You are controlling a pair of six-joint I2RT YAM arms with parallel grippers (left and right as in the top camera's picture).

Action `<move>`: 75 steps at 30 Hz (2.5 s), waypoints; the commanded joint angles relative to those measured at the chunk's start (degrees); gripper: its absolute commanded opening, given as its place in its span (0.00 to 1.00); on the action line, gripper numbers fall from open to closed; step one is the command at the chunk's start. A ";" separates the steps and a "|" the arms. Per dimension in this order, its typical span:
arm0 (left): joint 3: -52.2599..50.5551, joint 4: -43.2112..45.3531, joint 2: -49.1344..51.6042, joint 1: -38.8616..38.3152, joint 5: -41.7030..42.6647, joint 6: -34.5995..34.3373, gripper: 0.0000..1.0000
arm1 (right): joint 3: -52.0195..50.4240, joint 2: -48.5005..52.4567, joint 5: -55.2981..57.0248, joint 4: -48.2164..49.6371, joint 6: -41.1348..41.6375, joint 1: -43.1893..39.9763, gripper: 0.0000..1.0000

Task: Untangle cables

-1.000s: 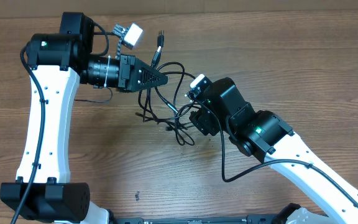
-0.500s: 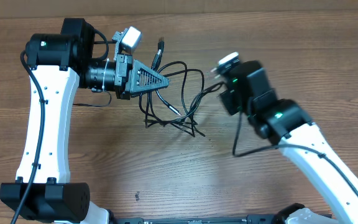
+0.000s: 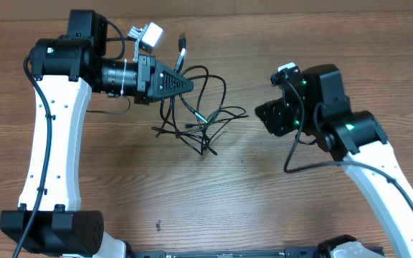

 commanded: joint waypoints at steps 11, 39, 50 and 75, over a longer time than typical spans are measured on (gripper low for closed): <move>1.36 16.24 -0.87 -0.02 -3.34 -26.38 0.04 | 0.94 -4.37 -33.92 0.22 4.96 0.07 1.00; 1.36 17.03 -0.87 -10.69 16.44 -16.70 0.04 | 0.92 0.20 24.94 14.16 14.82 -0.44 0.25; 1.36 16.65 -0.87 -10.03 0.96 -15.10 0.04 | 0.94 0.11 50.90 15.39 14.80 -10.73 0.39; 1.36 23.08 -0.87 -10.95 -15.34 -41.59 0.04 | 0.92 -0.72 0.50 4.28 7.39 5.51 1.00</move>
